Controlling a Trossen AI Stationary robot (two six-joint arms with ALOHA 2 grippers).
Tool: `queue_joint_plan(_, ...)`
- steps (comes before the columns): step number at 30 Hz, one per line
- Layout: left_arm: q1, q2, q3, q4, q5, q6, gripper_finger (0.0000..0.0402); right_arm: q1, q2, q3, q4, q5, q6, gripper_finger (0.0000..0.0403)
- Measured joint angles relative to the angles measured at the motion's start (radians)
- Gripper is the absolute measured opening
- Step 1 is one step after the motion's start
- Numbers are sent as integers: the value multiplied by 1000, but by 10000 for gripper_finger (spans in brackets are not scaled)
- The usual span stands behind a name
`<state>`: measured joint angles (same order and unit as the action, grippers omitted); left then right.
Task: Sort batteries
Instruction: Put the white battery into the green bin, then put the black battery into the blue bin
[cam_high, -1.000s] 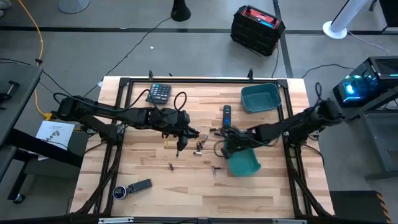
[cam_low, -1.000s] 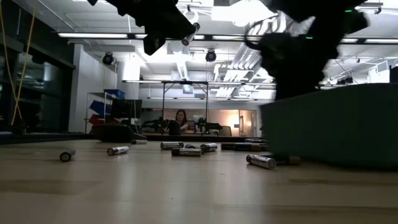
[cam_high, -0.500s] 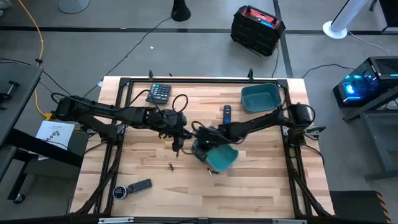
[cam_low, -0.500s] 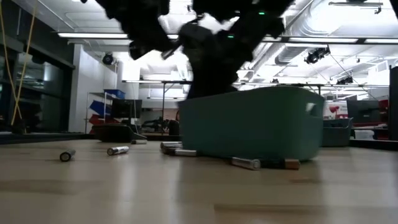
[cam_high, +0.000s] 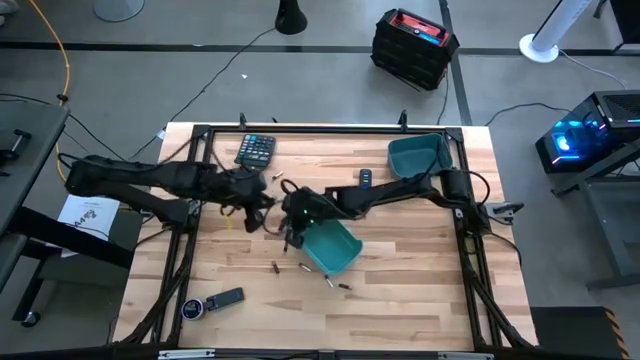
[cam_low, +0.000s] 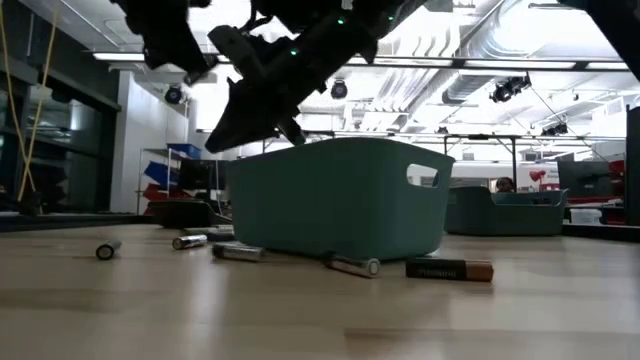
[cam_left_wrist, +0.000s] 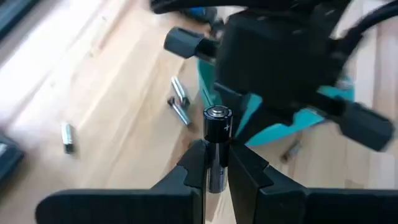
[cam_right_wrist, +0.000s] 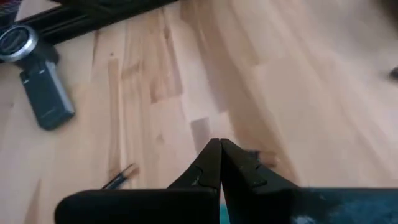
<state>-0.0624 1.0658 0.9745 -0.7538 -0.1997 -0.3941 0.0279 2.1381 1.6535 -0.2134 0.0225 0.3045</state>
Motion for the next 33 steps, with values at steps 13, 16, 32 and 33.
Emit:
queue_joint_plan(13, -49, -23, -120, 215, 69, -31, 26, -28, -167, 166, -609, 143, -237, 0)
queue_joint_plan(16, -72, 58, -192, 408, 119, -38, 26, -27, -231, 166, -798, 223, -203, 0)
queue_joint_plan(32, -51, 420, 27, 375, 272, 144, 166, -15, -438, 165, -1040, 375, 8, 0)
queue_joint_plan(33, -51, 410, 37, 341, 272, 143, 175, -15, -438, 165, -1042, 381, 3, 0)
